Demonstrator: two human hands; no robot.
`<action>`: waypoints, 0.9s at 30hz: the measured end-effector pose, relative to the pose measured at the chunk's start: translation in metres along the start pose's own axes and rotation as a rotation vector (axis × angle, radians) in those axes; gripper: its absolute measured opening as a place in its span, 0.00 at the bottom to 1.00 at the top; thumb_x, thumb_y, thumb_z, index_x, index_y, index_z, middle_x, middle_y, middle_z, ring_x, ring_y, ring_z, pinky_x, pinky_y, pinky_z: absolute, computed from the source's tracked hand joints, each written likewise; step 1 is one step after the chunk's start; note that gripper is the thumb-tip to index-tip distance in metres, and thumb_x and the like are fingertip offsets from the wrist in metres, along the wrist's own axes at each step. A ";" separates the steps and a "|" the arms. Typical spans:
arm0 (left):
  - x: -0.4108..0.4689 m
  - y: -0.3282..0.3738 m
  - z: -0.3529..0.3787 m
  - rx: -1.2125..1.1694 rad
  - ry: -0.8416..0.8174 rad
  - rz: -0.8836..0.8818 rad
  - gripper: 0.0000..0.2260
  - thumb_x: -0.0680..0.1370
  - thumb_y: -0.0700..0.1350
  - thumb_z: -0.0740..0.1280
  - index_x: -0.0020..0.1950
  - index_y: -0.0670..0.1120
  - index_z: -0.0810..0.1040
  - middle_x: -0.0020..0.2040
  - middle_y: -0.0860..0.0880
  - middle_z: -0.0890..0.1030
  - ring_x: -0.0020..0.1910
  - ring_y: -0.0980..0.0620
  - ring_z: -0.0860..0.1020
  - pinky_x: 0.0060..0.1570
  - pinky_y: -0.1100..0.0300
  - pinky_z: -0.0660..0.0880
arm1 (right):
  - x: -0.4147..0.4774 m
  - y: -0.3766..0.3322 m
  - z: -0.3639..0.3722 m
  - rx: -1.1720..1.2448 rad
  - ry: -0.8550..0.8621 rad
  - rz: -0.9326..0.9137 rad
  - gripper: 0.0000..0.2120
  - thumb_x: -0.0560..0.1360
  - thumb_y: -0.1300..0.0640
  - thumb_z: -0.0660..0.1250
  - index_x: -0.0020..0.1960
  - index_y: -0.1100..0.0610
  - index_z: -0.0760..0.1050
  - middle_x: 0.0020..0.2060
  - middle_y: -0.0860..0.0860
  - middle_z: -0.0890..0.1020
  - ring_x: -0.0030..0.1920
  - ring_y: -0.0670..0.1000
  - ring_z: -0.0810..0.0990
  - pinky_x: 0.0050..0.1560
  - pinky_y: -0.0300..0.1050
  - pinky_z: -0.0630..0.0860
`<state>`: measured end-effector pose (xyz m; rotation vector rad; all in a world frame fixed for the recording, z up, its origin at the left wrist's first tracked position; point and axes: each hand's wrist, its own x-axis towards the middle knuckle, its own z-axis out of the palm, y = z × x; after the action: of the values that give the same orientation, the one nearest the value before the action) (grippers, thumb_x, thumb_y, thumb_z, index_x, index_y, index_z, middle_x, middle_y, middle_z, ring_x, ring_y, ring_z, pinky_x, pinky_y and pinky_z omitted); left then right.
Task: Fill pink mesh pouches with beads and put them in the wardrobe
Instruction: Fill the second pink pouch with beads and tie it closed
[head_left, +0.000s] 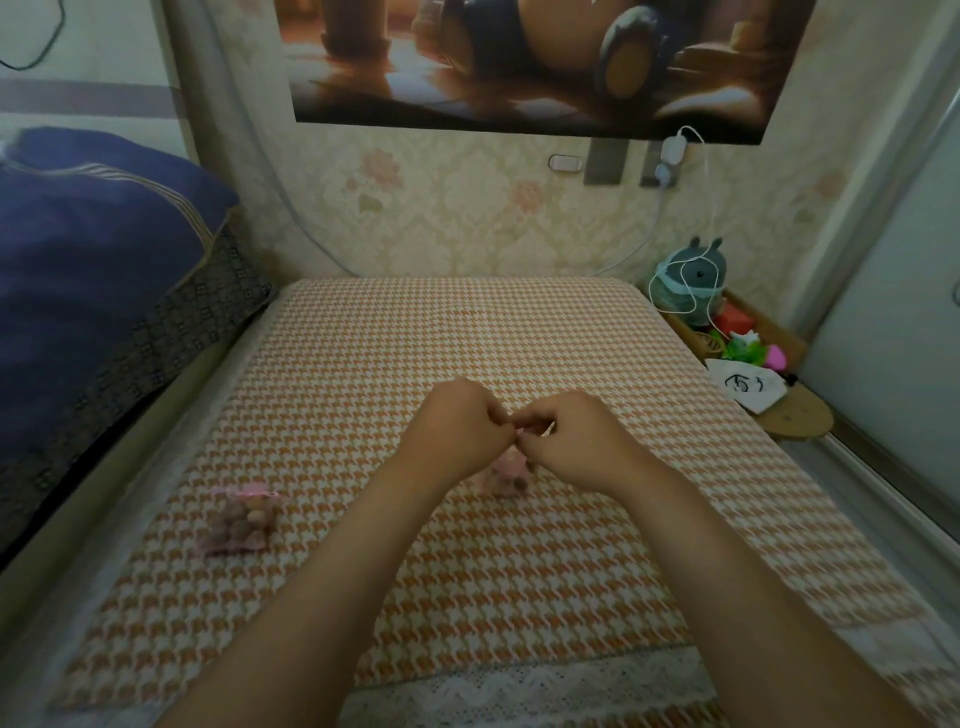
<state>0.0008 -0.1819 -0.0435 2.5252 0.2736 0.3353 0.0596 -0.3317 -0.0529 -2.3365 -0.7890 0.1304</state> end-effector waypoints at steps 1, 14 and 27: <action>-0.001 -0.001 -0.002 -0.006 0.007 -0.012 0.06 0.73 0.45 0.70 0.41 0.49 0.86 0.37 0.50 0.84 0.37 0.55 0.81 0.35 0.63 0.74 | 0.000 -0.001 0.000 0.050 0.002 0.000 0.12 0.75 0.56 0.67 0.56 0.45 0.83 0.38 0.43 0.84 0.33 0.39 0.81 0.36 0.35 0.77; -0.009 -0.043 -0.031 -0.047 0.020 -0.068 0.10 0.74 0.38 0.68 0.43 0.51 0.86 0.41 0.52 0.84 0.35 0.56 0.80 0.35 0.64 0.77 | 0.015 0.008 0.029 -0.150 -0.008 0.101 0.11 0.76 0.56 0.66 0.55 0.45 0.82 0.53 0.43 0.83 0.53 0.45 0.81 0.55 0.44 0.78; -0.007 -0.071 -0.032 -0.054 -0.184 -0.022 0.13 0.72 0.47 0.69 0.56 0.56 0.82 0.58 0.55 0.80 0.49 0.59 0.79 0.48 0.62 0.77 | 0.029 0.000 0.060 -0.389 -0.064 0.021 0.08 0.74 0.49 0.69 0.53 0.44 0.82 0.50 0.43 0.84 0.51 0.48 0.81 0.43 0.41 0.71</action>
<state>-0.0239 -0.1095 -0.0594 2.4778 0.2168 0.0994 0.0660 -0.2818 -0.0960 -2.7185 -0.8853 0.0652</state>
